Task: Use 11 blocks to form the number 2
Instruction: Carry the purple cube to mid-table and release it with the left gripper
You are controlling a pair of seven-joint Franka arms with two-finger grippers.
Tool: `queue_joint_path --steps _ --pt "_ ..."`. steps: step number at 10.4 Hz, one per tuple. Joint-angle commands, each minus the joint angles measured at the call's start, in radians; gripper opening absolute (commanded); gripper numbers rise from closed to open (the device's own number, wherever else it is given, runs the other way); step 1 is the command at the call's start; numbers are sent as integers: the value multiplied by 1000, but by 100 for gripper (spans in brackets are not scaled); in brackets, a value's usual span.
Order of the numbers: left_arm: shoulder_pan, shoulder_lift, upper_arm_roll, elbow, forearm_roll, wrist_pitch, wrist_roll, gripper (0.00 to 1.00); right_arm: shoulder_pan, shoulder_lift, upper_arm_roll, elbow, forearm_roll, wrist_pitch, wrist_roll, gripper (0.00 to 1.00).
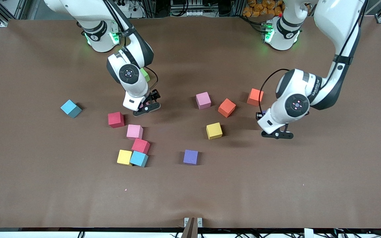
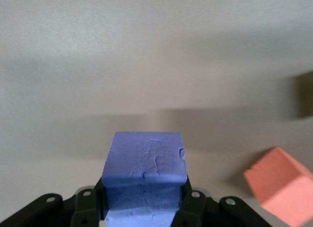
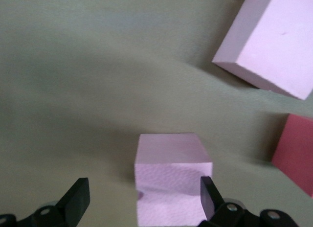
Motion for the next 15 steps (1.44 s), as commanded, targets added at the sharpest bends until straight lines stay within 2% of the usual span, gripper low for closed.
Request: queue_joint_path --steps 1,4,7,9,12,15 --pt "4 -9 -50 12 -20 -23 -83 6 -67 -16 4 -25 5 -2 -85 100" --pt "-11 3 -144 22 -48 -23 -209 6 -66 -17 8 -84 19 74 -78 100" --pt "-61 52 -250 64 -56 -21 -364 6 -69 -26 10 -81 19 54 -77 100" --pt "-159 127 -249 158 -65 -21 -431 6 -84 -37 10 -63 19 1 -88 100" --pt "-284 241 -249 255 -65 -21 -487 6 -96 -32 15 -54 23 1 -107 100" --pt "-409 322 -243 306 -62 -15 -522 6 -87 -34 16 -54 118 -15 -151 100"
